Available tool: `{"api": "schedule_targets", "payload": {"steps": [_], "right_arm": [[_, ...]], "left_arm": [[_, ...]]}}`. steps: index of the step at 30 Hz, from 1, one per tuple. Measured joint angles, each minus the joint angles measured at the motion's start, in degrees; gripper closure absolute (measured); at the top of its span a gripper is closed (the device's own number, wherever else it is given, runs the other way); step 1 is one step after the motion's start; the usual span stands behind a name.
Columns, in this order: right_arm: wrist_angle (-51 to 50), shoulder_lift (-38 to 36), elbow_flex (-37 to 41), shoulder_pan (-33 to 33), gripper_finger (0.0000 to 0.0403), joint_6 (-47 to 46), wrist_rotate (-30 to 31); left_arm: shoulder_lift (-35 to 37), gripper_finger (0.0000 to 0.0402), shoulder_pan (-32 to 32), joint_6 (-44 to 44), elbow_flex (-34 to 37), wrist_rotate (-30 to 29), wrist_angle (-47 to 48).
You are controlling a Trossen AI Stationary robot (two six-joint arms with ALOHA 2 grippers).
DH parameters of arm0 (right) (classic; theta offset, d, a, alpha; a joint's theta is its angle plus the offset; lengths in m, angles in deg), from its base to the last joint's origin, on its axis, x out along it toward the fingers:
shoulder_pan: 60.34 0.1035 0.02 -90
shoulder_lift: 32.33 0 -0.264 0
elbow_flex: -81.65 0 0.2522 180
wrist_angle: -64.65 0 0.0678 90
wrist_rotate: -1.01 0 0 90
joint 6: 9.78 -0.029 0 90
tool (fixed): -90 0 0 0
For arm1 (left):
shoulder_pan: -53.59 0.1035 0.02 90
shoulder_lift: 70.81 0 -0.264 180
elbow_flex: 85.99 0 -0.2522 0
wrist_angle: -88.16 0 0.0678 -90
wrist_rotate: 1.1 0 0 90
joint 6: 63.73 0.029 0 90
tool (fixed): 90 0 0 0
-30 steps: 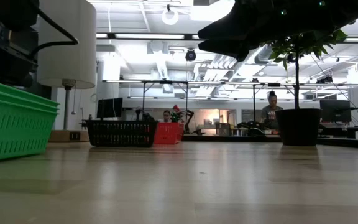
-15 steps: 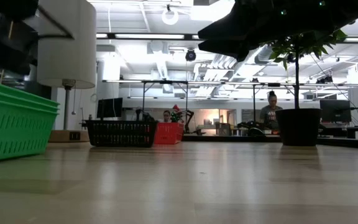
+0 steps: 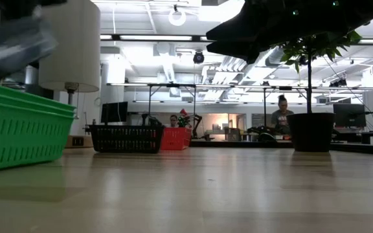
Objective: Stack baskets by color
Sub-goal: Stack the left black bin on top of the top black bin
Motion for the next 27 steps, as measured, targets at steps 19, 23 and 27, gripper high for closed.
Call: {"api": "schedule_targets", "payload": {"steps": [19, 23, 27], "right_arm": [[0.0, 0.0, 0.0, 0.0, 0.0195, -4.2, 0.0], [-0.3, 0.0, 0.0, 0.0, 0.0195, -4.3, 0.0], [-0.4, 0.0, 0.0, 0.0, 0.0195, -4.3, 0.0]], "left_arm": [[2.0, 0.0401, 6.9, -12.2, -12.6, -32.9, -15.7], [4.5, 0.0401, 6.9, -13.8, -6.6, -33.4, -20.6], [7.7, 0.0401, 7.3, -17.3, 1.4, -33.5, -25.4]]}}
